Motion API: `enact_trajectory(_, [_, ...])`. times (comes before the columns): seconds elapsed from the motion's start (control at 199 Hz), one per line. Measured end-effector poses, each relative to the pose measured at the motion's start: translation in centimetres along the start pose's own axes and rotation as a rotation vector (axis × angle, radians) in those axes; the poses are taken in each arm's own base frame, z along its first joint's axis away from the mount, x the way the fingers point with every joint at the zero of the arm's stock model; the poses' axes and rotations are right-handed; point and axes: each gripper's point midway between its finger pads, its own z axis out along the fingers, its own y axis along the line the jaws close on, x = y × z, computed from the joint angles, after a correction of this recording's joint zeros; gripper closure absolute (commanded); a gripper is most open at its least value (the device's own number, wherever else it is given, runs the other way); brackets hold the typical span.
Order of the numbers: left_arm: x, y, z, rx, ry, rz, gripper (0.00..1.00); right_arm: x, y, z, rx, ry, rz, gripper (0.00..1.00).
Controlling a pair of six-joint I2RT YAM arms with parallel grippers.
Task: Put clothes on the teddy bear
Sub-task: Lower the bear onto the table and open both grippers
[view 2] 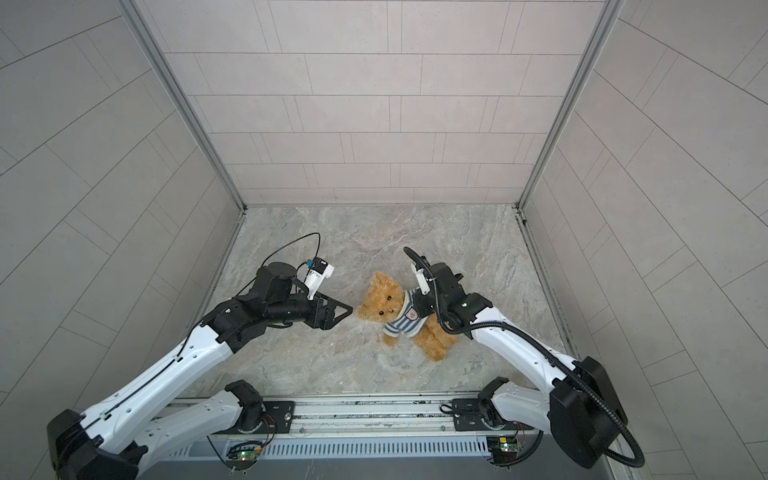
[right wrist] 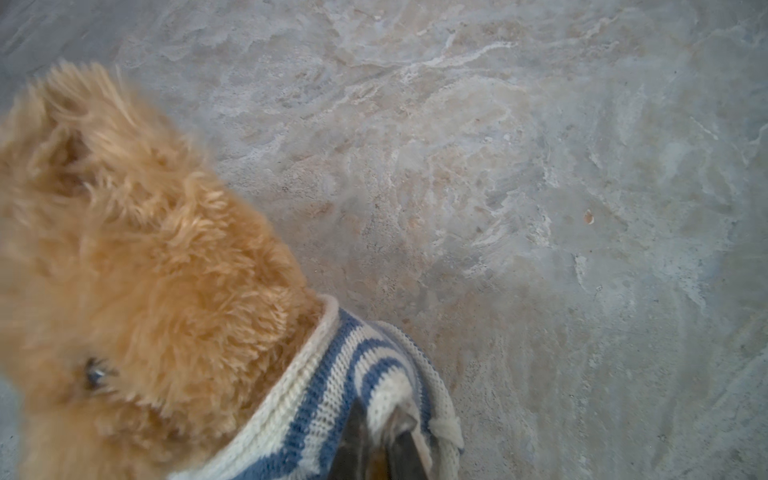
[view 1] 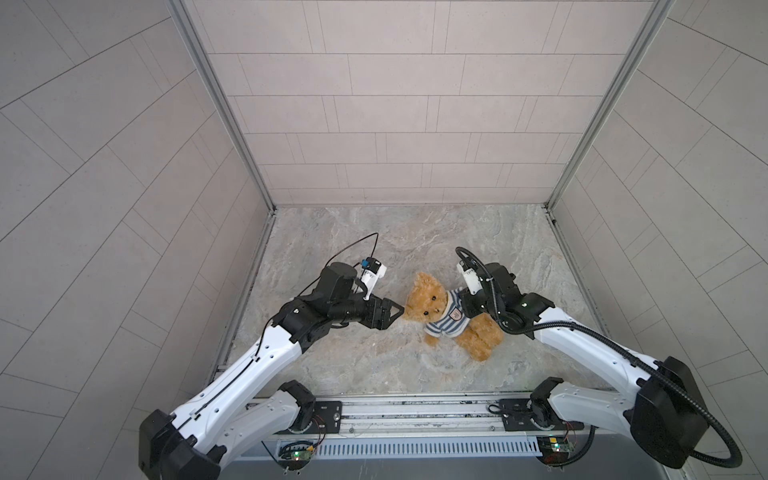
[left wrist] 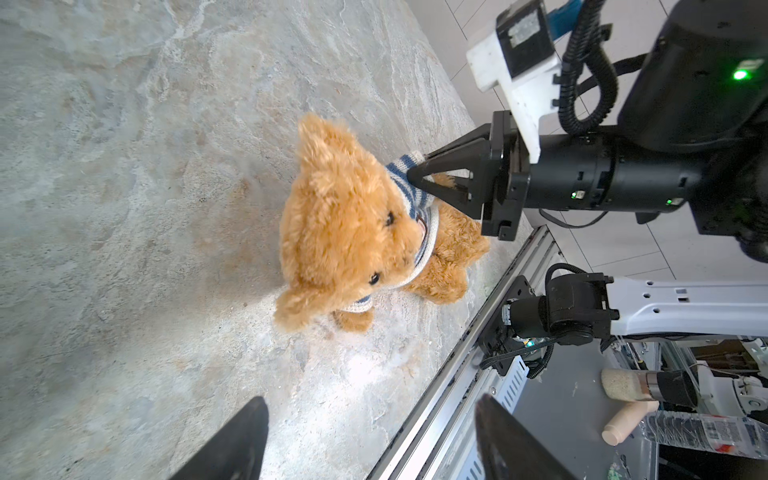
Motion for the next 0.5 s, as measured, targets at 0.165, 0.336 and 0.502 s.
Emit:
enact_trajectory(0.165, [0.6,0.2,0.2,0.002,0.016,-0.010,0.19,-0.1,-1.6,0.8,0.021,0.007,0.049,0.90])
enact_trajectory(0.336, [1.8,0.5,0.6,0.010,0.044,-0.023,0.19,-0.1,-2.7,1.2,0.038,0.014,0.087,0.83])
enact_trajectory(0.502, [2.5,0.8,1.1,0.024,0.050,-0.050,0.19,-0.2,-3.3,1.5,0.050,0.015,0.123,0.79])
